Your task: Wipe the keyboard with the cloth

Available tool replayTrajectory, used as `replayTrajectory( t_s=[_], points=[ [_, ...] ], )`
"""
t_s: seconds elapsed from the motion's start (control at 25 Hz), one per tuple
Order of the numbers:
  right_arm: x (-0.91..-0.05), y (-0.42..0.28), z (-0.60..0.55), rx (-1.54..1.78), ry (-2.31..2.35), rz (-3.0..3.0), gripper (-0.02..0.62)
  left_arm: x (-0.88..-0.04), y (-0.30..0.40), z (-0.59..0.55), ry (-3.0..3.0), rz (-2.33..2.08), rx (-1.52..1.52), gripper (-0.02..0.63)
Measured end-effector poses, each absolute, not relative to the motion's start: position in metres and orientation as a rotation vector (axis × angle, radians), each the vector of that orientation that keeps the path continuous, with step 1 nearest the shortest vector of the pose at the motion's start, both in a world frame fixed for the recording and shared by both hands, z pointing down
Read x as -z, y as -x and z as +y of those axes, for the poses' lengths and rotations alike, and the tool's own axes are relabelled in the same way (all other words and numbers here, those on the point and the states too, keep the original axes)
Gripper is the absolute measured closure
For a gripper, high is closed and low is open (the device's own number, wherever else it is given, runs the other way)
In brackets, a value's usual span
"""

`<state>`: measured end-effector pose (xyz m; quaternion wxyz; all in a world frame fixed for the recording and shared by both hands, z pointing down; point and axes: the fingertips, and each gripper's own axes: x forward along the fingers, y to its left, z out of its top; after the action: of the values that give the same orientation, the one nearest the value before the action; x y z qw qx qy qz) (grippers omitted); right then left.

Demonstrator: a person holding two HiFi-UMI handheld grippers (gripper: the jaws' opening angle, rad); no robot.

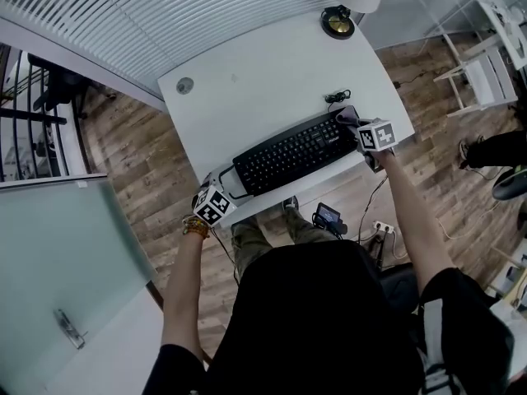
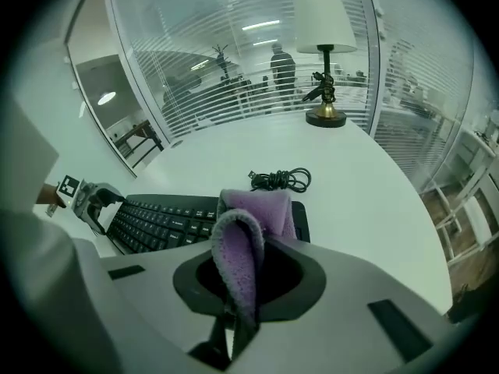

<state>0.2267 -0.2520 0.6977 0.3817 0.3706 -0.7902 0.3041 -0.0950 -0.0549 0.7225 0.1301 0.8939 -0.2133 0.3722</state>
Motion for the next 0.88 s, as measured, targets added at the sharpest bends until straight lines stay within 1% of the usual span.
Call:
replayTrajectory(
  t_s=[0.4, 0.6, 0.76, 0.88],
  points=[
    [-0.703, -0.196, -0.233, -0.887, -0.859, -2.044, 0.557, -0.723, 0.094, -0.056, -2.599, -0.627, -1.064, 0.153],
    [-0.701, -0.169, -0.215, -1.031, -0.803, -2.106, 0.558, -0.722, 0.094, -0.055, -2.602, -0.631, -1.060, 0.153],
    [-0.700, -0.141, -0.204, -1.034, -0.818, -2.146, 0.558, -0.722, 0.095, -0.055, -2.600, -0.632, -1.061, 0.153],
    [-0.700, -0.138, -0.204, -1.023, -0.835, -2.146, 0.558, -0.722, 0.095, -0.056, -2.603, -0.633, -1.058, 0.153]
  ],
)
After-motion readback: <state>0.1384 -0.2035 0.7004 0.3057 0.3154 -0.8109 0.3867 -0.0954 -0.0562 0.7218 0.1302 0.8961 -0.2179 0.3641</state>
